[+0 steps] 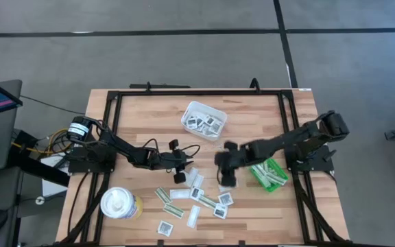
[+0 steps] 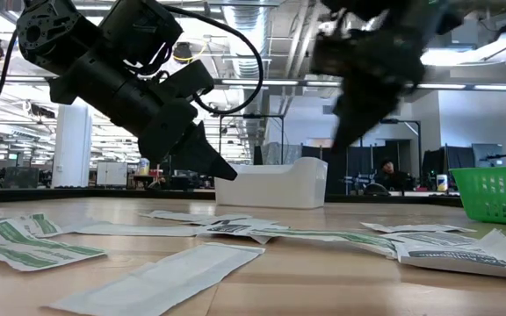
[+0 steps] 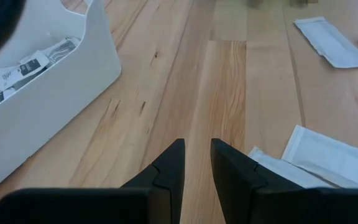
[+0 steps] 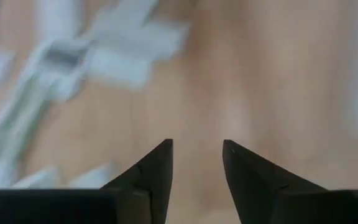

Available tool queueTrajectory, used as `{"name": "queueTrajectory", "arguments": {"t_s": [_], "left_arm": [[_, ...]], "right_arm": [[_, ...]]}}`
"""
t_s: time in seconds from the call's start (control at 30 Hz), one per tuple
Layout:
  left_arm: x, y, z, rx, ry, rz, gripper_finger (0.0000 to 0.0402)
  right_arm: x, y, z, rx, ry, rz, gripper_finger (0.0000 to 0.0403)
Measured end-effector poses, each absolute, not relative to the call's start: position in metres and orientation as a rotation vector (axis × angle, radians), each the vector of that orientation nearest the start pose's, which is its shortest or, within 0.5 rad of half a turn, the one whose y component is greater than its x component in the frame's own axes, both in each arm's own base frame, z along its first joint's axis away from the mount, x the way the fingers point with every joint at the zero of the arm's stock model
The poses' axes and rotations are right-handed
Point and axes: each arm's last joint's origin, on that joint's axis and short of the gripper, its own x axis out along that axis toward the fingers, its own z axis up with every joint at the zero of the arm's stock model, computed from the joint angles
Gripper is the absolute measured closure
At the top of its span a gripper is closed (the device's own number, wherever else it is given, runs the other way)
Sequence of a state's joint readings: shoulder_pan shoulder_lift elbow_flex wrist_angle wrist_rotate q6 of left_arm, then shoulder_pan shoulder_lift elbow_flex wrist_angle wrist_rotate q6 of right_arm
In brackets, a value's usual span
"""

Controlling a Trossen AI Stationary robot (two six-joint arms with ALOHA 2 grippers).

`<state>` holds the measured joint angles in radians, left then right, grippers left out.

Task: Pick & Place First Aid Supplies
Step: Put the bandage pack into the green bin

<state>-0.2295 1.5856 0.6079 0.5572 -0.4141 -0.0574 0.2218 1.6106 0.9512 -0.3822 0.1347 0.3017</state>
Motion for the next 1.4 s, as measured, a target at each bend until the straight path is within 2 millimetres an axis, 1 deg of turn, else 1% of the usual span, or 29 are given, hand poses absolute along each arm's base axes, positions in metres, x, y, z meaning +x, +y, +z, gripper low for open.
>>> {"name": "queueTrajectory", "arguments": {"t_s": [0.07,0.13,0.23,0.37,0.43,0.53,0.63,0.7,0.83,1.2,1.3,1.4], "left_arm": [[0.292,-0.056,0.159,0.077,0.394,0.193,0.0323],[0.292,-0.056,0.159,0.076,0.393,0.193,0.0323],[0.292,-0.056,0.160,0.075,0.391,0.193,0.0323],[0.292,-0.056,0.160,0.075,0.389,0.194,0.0323],[0.292,-0.056,0.160,0.074,0.386,0.193,0.0323],[0.292,-0.056,0.160,0.073,0.384,0.193,0.0323],[0.292,-0.056,0.160,0.073,0.384,0.193,0.0323],[0.292,-0.056,0.160,0.073,0.384,0.193,0.0323],[0.292,-0.056,0.160,0.074,0.386,0.193,0.0323],[0.292,-0.056,0.160,0.074,0.386,0.193,0.0323],[0.292,-0.056,0.160,0.074,0.386,0.193,0.0323],[0.292,-0.056,0.160,0.074,0.386,0.193,0.0323]], "right_arm": [[0.296,0.080,0.172,0.130,1.085,-0.026,0.0264],[0.292,0.095,0.164,0.154,1.113,0.039,0.0262],[0.291,0.115,0.153,0.125,1.124,0.100,0.0259],[0.297,0.129,0.144,0.062,1.063,0.148,0.0259],[0.302,0.129,0.138,0.045,1.040,0.155,0.0258],[0.307,0.121,0.131,0.042,1.038,0.119,0.0257],[0.308,0.111,0.124,0.037,1.089,0.080,0.0257],[0.308,0.110,0.123,0.039,1.104,0.078,0.0257],[0.307,0.111,0.123,0.059,1.114,0.113,0.0256],[0.305,0.116,0.123,0.072,1.122,0.126,0.0259],[0.304,0.117,0.122,0.020,1.124,0.155,0.0269],[0.301,0.119,0.121,-0.037,1.123,0.181,0.0295]]}}
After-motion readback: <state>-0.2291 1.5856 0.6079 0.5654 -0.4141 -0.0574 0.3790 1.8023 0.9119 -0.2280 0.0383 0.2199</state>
